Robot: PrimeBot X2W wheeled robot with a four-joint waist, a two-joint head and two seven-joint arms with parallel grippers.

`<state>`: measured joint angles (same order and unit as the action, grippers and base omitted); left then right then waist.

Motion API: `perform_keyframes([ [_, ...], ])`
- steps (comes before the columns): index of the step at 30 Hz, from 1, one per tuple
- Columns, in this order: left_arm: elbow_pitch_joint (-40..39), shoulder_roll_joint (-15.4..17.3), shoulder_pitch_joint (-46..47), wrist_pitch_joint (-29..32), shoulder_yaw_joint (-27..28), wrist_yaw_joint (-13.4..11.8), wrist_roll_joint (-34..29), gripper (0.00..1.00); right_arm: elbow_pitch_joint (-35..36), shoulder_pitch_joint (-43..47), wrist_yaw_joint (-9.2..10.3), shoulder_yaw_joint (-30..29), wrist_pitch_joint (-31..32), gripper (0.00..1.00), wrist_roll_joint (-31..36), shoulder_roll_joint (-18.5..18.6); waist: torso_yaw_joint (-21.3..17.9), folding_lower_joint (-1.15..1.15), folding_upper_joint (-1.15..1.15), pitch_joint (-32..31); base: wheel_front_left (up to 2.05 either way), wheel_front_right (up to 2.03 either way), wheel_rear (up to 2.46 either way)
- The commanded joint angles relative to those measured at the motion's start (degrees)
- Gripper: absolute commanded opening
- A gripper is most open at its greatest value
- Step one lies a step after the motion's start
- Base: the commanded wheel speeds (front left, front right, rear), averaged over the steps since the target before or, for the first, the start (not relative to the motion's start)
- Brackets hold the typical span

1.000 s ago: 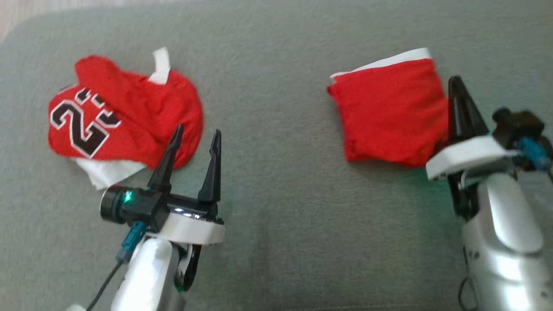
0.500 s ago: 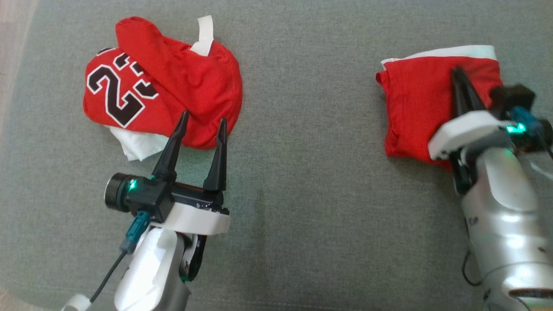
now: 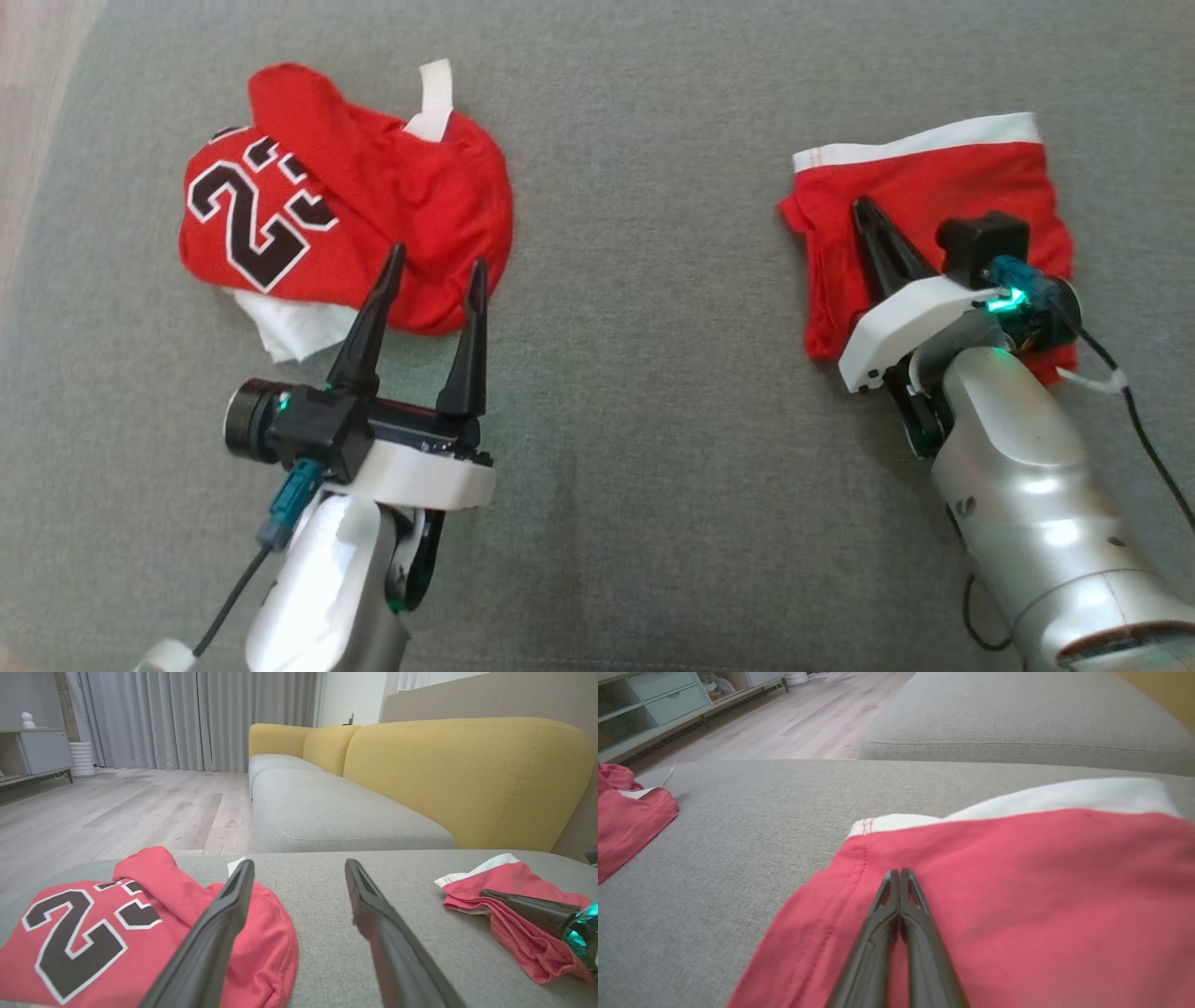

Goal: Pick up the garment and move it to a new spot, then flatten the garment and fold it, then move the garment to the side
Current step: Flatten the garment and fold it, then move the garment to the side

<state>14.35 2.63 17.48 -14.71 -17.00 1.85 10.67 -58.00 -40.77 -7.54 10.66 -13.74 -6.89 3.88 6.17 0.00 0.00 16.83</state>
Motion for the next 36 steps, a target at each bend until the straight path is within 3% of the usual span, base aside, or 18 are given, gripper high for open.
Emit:
perform_keyframes([
  [1, -1.7, 0.2, 0.4, -0.3, 2.0, -0.4, -0.2, 1.0, 1.3, 0.0, 0.05, 1.0, -0.9, 0.0, -1.5, -1.0, -1.1, 0.0, 0.0, -1.2, 0.0, 0.0, 0.0],
  [4, -1.7, 0.2, -0.4, -0.3, 2.9, -0.3, -0.4, 1.0, 4.6, 0.9, 0.05, -0.4, -1.2, 0.0, -3.1, -1.0, -2.4, 0.0, 0.0, -2.6, 0.0, 0.0, 0.0],
  [14, -2.3, 0.2, -3.7, -0.3, 5.7, 0.0, -1.2, 1.0, 25.9, 13.9, 0.05, -6.6, -1.2, 0.0, -4.1, -1.0, -7.1, 0.0, 0.0, -7.0, 0.0, 0.0, 0.0],
  [15, -2.4, 0.2, -4.1, -0.3, 6.0, -0.1, -1.2, 1.0, 27.8, 15.5, 0.05, -6.6, -1.2, 0.43, -4.1, -1.0, -7.6, 0.0, 0.0, -7.3, 0.0, 0.0, 0.0],
  [16, -2.5, 0.2, -4.5, -0.3, 6.2, -0.1, -1.2, 1.0, 29.4, 17.1, 0.05, -6.7, -1.2, 1.0, -3.9, -1.0, -7.8, 0.0, 0.0, -7.7, 0.0, 0.0, 0.0],
  [25, -2.6, 0.2, -6.9, -0.3, 6.9, -0.1, -1.1, 1.0, 37.6, 26.5, 0.05, -7.8, -1.3, 1.0, -5.6, -1.0, -9.0, 0.0, 0.0, -9.0, 0.0, 0.0, 0.0],
  [36, -2.8, 0.2, -6.5, -0.3, 6.4, 0.1, -1.0, 1.0, 38.5, 26.0, 0.05, -8.4, -1.3, 1.0, -4.0, -1.0, -8.2, 0.0, 0.0, -8.4, 0.0, 0.0, 0.0],
])
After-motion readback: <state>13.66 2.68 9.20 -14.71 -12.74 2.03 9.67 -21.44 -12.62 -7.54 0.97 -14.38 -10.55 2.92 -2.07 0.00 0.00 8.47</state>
